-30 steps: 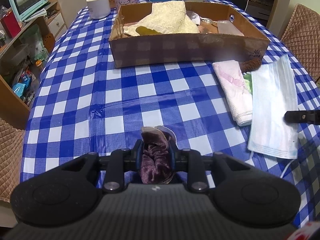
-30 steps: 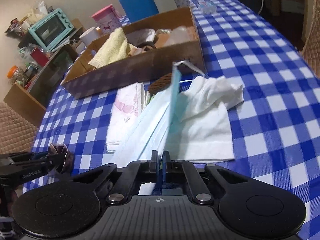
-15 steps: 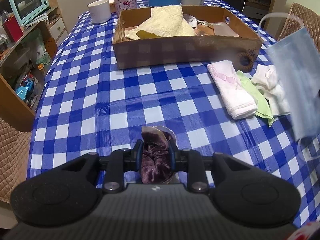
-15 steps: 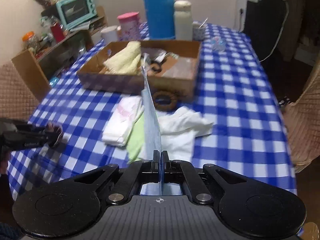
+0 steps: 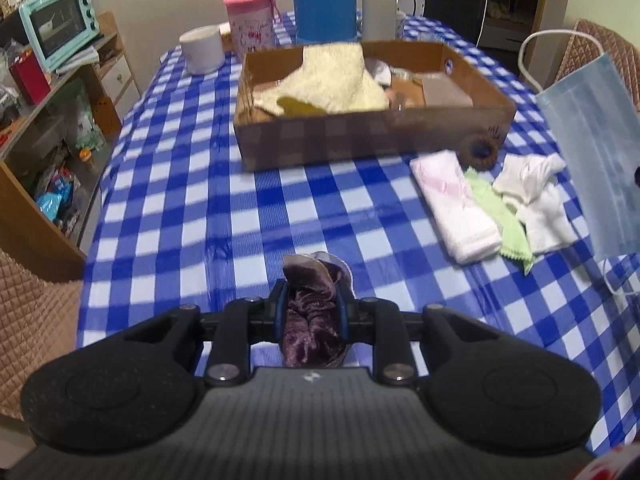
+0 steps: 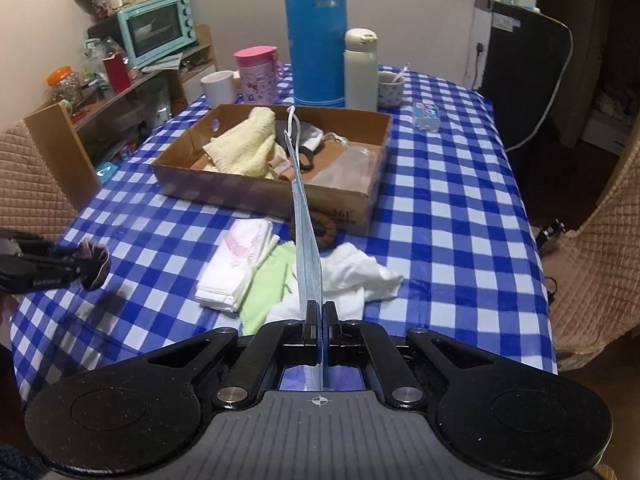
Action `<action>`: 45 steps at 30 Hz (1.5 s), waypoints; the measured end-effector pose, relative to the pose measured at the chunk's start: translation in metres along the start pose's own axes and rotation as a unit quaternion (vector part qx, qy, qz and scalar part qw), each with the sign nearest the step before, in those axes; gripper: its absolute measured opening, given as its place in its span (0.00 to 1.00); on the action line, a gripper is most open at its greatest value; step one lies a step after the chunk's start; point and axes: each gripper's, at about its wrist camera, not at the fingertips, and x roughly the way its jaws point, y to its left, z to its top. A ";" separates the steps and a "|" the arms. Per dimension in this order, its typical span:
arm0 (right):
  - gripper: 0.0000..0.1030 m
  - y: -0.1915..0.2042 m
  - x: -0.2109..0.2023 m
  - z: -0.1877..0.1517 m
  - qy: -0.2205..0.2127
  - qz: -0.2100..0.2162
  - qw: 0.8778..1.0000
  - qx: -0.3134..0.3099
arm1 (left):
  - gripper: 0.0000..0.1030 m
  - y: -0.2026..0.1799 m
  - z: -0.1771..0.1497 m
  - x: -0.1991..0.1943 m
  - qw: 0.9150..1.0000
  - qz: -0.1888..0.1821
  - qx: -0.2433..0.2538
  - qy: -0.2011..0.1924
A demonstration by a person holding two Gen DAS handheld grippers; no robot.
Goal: Organize soft objects
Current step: 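Carry the scrunchie and mask into the box and open both tools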
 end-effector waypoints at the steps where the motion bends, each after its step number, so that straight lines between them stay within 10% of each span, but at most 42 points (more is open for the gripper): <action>1: 0.01 0.000 -0.001 0.002 -0.002 0.002 1.000 -0.004 | 0.22 0.001 0.003 -0.001 1.000 0.000 0.001 -0.004; 33: 0.01 0.004 0.093 0.168 -0.138 0.007 0.984 -0.109 | 0.22 0.023 0.196 0.061 0.994 0.001 0.055 -0.092; 45: 0.01 0.023 0.211 0.123 -0.108 -0.113 0.948 -0.277 | 0.22 0.019 0.200 0.121 0.997 -0.009 0.056 -0.043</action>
